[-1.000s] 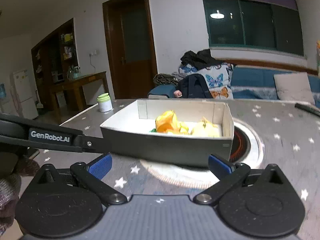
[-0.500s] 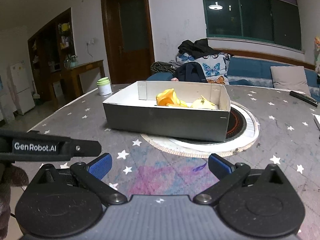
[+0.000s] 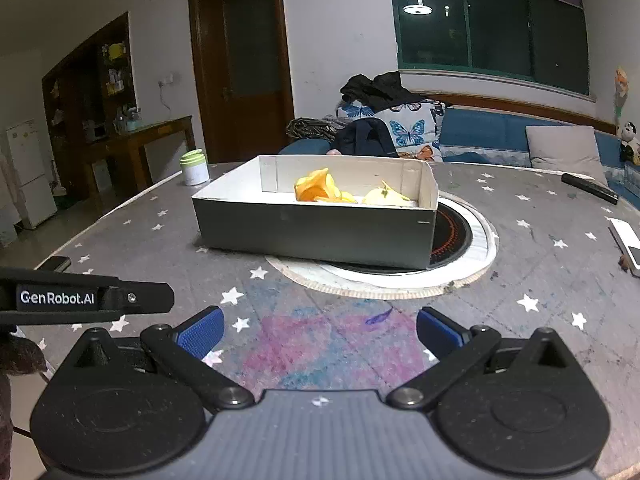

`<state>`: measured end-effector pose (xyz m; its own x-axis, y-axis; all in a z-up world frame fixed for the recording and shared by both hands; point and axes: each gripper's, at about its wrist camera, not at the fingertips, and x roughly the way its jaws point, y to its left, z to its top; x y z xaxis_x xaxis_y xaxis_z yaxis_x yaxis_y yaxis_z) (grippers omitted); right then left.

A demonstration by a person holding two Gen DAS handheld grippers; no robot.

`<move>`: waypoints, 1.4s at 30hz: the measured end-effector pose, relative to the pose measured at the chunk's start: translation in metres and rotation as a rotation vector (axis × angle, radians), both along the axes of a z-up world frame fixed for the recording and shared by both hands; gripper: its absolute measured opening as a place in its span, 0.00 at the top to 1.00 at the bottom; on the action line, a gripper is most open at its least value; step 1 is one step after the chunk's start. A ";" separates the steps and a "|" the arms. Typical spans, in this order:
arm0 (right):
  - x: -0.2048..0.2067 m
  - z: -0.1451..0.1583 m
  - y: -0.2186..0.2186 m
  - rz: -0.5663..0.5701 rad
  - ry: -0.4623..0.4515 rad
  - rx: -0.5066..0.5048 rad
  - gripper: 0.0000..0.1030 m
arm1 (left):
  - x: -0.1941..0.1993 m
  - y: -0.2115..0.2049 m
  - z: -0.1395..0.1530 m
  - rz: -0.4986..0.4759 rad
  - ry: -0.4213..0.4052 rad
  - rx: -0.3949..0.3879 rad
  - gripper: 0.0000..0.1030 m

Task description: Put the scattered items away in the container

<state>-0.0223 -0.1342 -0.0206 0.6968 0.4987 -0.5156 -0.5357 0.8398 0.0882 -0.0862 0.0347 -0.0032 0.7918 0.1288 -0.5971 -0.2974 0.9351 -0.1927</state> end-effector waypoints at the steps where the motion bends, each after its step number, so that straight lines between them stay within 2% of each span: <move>1: 0.000 0.000 -0.001 -0.002 0.002 -0.001 0.00 | 0.000 0.000 -0.001 0.005 0.003 -0.002 0.69; 24: 0.008 -0.018 0.001 -0.033 0.065 -0.037 0.00 | 0.010 0.005 -0.025 0.023 0.073 -0.039 0.69; 40: 0.023 -0.027 0.001 -0.035 0.115 -0.045 0.00 | 0.030 0.006 -0.029 0.001 0.132 -0.040 0.68; 42: 0.025 -0.028 0.003 -0.031 0.119 -0.044 0.00 | 0.033 0.008 -0.029 -0.009 0.139 -0.048 0.66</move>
